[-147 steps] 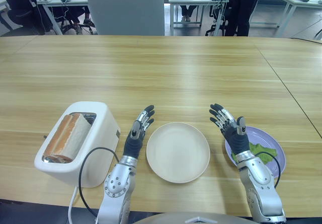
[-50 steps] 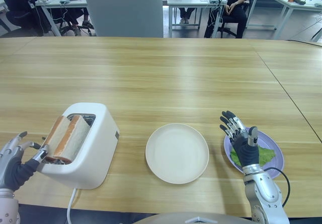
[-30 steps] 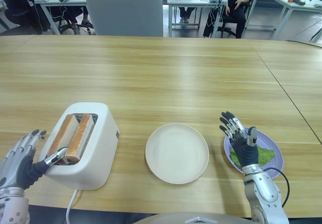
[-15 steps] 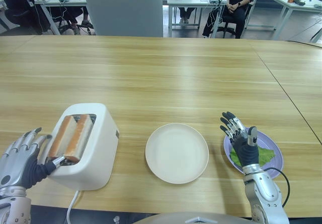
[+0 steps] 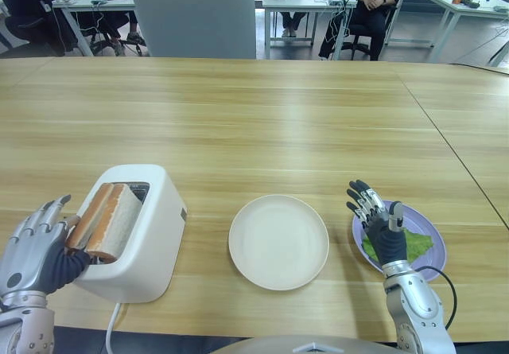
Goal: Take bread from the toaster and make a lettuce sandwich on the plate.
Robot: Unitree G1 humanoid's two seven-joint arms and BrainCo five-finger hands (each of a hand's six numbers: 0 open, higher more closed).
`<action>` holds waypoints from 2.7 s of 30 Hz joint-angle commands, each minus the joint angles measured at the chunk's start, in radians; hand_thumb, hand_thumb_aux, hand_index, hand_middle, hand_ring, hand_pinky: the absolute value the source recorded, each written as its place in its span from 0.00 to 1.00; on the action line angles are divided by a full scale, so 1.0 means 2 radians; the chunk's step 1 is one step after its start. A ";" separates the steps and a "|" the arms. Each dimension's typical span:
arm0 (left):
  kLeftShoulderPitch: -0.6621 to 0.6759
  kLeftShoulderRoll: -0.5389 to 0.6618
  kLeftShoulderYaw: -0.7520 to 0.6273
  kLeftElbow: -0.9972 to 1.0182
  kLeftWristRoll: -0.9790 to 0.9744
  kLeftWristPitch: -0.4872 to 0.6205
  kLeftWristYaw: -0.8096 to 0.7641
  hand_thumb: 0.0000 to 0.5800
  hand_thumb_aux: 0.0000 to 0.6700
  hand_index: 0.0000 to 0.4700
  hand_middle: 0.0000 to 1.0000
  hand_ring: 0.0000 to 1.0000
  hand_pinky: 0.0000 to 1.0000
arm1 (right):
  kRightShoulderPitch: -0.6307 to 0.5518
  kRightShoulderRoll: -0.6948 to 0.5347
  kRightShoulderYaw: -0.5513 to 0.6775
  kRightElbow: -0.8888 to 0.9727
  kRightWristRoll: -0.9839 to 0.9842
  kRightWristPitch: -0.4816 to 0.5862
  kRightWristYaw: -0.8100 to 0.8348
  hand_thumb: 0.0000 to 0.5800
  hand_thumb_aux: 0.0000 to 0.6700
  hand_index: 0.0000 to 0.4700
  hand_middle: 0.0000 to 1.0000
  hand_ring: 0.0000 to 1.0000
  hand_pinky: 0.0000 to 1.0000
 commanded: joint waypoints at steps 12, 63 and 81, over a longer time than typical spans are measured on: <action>-0.072 -0.003 0.069 -0.033 -0.171 0.070 -0.062 1.00 1.00 0.98 0.60 0.60 0.60 | 0.001 0.001 0.002 0.012 -0.002 0.006 0.001 0.00 0.00 0.00 0.00 0.00 0.00; -0.409 -0.002 -0.339 0.035 -0.542 0.392 -0.129 1.00 1.00 0.98 1.00 1.00 1.00 | -0.082 -0.117 -0.028 -0.047 -0.248 -0.051 -0.050 0.00 0.00 0.00 0.00 0.00 0.00; -0.429 -0.070 -0.471 0.258 -0.429 0.267 -0.169 1.00 1.00 0.98 1.00 1.00 1.00 | -0.076 -0.166 0.110 0.022 -0.378 -0.145 -0.018 0.00 0.00 0.00 0.00 0.00 0.00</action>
